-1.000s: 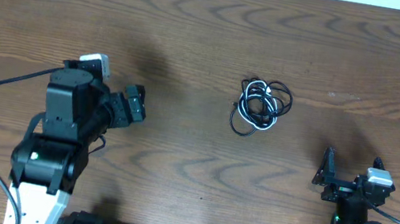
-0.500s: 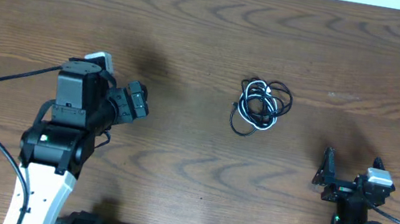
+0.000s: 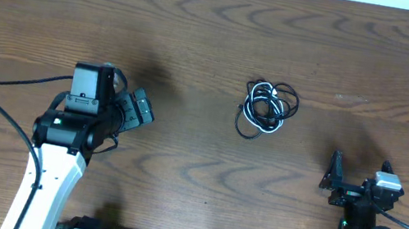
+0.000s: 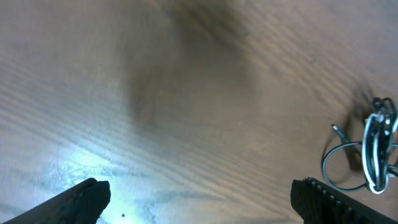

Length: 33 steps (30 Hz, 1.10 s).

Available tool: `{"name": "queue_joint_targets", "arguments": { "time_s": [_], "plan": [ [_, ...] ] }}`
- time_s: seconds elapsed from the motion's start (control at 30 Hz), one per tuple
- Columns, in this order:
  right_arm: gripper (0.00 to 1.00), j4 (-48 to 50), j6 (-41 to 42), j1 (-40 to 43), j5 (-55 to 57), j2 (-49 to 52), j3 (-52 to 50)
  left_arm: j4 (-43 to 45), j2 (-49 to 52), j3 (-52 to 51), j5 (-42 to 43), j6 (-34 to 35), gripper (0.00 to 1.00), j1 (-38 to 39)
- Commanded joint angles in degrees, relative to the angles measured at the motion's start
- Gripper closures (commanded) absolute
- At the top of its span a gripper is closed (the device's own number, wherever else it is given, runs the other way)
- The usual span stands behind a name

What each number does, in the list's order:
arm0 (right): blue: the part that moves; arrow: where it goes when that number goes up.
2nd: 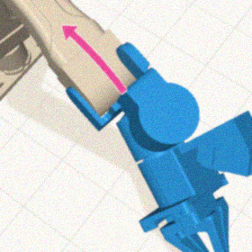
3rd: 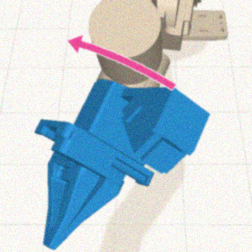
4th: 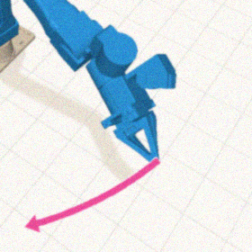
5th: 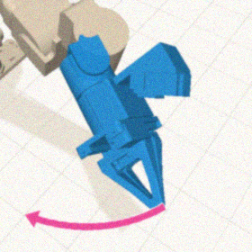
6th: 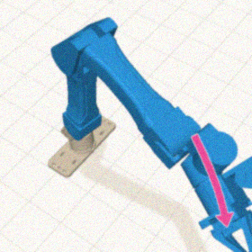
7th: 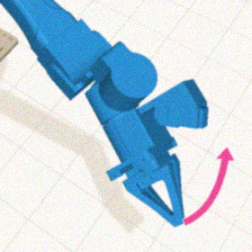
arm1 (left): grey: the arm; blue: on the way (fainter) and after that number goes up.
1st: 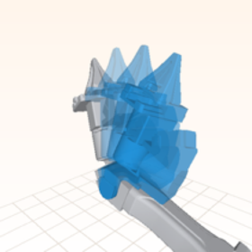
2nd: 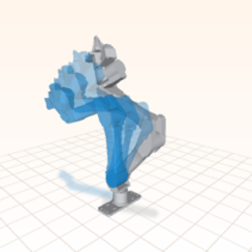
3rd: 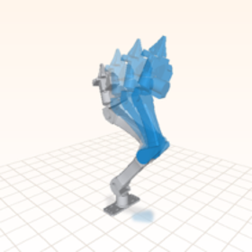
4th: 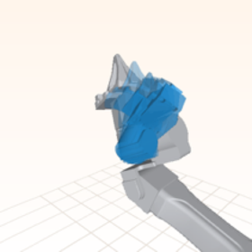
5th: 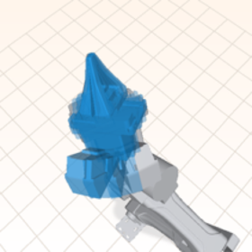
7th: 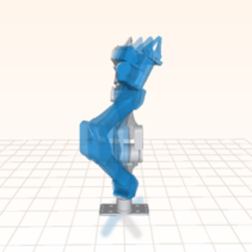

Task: Untangle cables
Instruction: 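Raise the left arm and swing its gripper toward the cable bundle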

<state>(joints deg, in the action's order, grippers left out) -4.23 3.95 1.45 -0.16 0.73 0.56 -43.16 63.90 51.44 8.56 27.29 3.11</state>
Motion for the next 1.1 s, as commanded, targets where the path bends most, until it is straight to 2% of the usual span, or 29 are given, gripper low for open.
{"name": "queue_joint_targets", "arguments": {
  "time_s": [0.0, 0.4, 0.63, 0.87, 0.93, 1.07],
  "plan": [
    [0.01, 0.00, 0.72, -0.37, 0.68, -0.07, -0.24, -1.20, 1.20, 1.25, -2.49, 2.64, 0.02, 0.09],
    [0.01, 0.00, 0.72, -0.37, 0.68, -0.07, -0.24, -8.04, 4.96, 9.57, -4.59, 3.06, 0.02, 0.20],
    [0.01, 0.00, 0.72, -0.37, 0.68, -0.07, -0.24, -10.14, 4.96, 10.73, -4.57, 6.08, 0.02, 1.07],
    [0.01, 0.00, 0.72, -0.37, 0.68, -0.07, -0.24, -12.37, 4.96, 12.79, -5.42, 8.68, 0.02, 5.29],
    [0.01, 0.00, 0.72, -0.37, 0.68, -0.07, -0.24, -13.03, 4.96, 13.62, -5.35, 11.72, 0.02, 7.65],
    [0.01, 0.00, 0.72, -0.37, 0.68, -0.07, -0.24, -12.76, 5.31, 13.62, -6.29, 13.62, 0.02, 13.07]
  ]
}}
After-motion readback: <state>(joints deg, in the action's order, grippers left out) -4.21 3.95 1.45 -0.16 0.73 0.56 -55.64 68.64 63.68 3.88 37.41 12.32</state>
